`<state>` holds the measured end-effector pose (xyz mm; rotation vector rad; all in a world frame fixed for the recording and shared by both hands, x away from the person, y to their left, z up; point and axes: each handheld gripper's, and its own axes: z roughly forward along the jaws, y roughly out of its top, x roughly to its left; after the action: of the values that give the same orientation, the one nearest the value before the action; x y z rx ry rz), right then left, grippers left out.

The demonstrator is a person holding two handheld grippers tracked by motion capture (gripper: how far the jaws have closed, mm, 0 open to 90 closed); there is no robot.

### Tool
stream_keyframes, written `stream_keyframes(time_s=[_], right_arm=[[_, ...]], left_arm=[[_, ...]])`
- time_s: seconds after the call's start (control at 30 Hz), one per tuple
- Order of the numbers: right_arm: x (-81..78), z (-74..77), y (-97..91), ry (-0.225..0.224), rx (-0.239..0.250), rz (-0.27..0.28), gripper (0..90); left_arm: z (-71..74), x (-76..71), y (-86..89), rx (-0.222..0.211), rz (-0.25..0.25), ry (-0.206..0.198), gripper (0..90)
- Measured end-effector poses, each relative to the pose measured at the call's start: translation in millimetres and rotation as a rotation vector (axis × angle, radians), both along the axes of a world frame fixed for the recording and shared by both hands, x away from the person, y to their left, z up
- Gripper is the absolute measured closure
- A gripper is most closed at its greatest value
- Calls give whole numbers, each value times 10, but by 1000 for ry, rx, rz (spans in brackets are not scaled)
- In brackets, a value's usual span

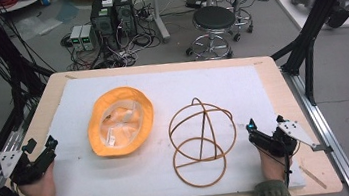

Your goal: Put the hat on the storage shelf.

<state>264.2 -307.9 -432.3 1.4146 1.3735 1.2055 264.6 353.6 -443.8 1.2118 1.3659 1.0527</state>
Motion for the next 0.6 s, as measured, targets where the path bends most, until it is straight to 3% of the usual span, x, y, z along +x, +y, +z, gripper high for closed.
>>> stream_keyframes(time_s=[0.6], right_arm=[[-2,0,3,-1,3,1,36]], left_arm=[[2,1,-3,-5,-4,0,363]])
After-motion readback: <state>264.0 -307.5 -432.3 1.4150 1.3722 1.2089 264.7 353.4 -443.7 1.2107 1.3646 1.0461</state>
